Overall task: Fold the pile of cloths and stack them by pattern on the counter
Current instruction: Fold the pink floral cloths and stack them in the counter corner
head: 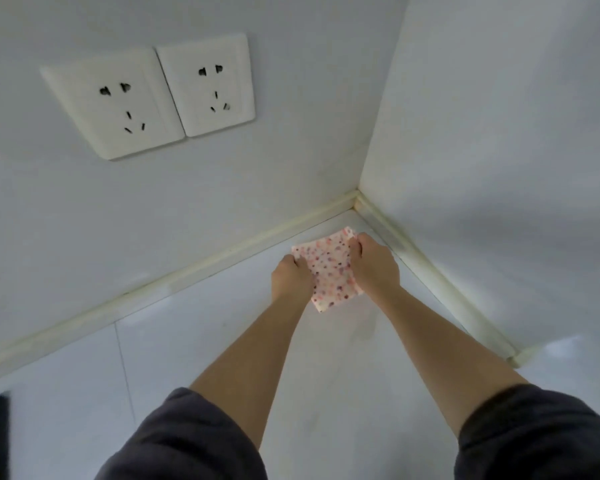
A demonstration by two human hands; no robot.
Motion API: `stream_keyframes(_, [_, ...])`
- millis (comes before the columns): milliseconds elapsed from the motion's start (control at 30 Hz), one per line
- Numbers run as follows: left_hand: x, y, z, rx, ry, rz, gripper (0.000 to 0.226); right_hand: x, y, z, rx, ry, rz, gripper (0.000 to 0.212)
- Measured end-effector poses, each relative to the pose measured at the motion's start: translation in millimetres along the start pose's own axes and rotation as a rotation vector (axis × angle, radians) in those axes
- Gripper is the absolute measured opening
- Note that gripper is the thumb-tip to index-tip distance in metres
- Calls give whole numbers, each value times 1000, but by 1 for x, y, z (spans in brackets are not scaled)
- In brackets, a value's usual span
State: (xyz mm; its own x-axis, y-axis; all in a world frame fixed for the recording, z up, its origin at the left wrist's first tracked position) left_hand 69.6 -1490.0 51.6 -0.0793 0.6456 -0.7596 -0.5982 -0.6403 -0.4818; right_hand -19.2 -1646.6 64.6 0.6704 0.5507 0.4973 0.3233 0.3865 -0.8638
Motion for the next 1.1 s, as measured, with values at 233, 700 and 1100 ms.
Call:
stream_keyframes(233, [6, 20, -31, -10, -91, -153, 32, -11, 24, -29, 34, -18, 199, 36])
stream_keyframes(700, [11, 56, -3, 46, 348, -1000, 67, 0, 53, -1, 275, -530, 407, 90])
stream_keyframes(1100, [19, 26, 16, 69, 314, -875, 70, 2, 40, 3, 210, -387, 367, 57])
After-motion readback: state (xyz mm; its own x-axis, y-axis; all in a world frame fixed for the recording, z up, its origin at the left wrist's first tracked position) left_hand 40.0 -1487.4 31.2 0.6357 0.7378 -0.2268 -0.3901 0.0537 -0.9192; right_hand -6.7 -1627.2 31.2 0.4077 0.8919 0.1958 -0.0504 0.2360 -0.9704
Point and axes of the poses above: each hand's wrist, its own z-axis away from the middle knuckle, its own y-axis out of the palm, x = y × z, the point moved 8 cm from there along -z, towards the middle knuckle, and after that the axes turned 4 degrees about x, right-handed, at the moved point
